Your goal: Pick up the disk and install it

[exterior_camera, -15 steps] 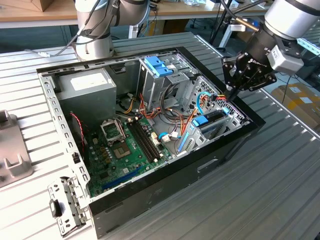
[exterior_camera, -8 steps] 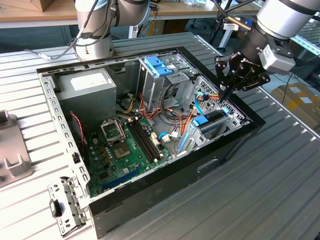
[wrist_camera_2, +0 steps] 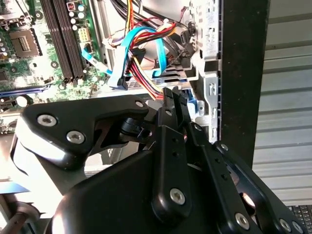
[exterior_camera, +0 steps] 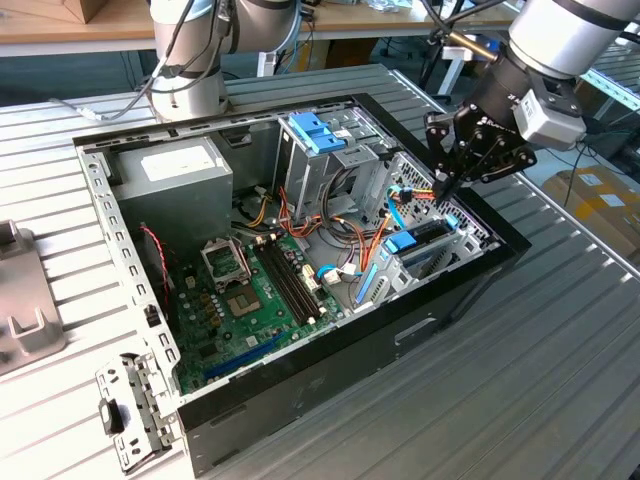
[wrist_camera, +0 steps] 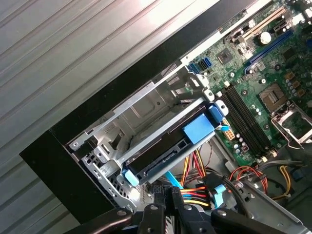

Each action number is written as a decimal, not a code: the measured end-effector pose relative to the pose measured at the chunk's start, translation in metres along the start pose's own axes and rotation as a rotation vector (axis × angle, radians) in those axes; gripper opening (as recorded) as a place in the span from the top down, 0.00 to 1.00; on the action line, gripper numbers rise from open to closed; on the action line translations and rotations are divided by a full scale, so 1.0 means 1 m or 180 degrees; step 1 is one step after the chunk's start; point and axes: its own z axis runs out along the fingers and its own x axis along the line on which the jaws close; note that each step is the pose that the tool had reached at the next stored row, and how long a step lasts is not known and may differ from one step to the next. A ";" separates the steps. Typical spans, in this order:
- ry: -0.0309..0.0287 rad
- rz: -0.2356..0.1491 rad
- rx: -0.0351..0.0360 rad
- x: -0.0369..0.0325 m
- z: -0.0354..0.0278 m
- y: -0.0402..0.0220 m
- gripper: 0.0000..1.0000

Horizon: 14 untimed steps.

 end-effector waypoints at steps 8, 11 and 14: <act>0.0000 0.0000 0.0000 -0.0092 0.0003 0.0071 0.83; 0.0000 0.0000 0.0000 -0.0118 0.0004 0.0091 0.83; 0.0000 0.0000 0.0000 -0.0150 0.0005 0.0115 0.83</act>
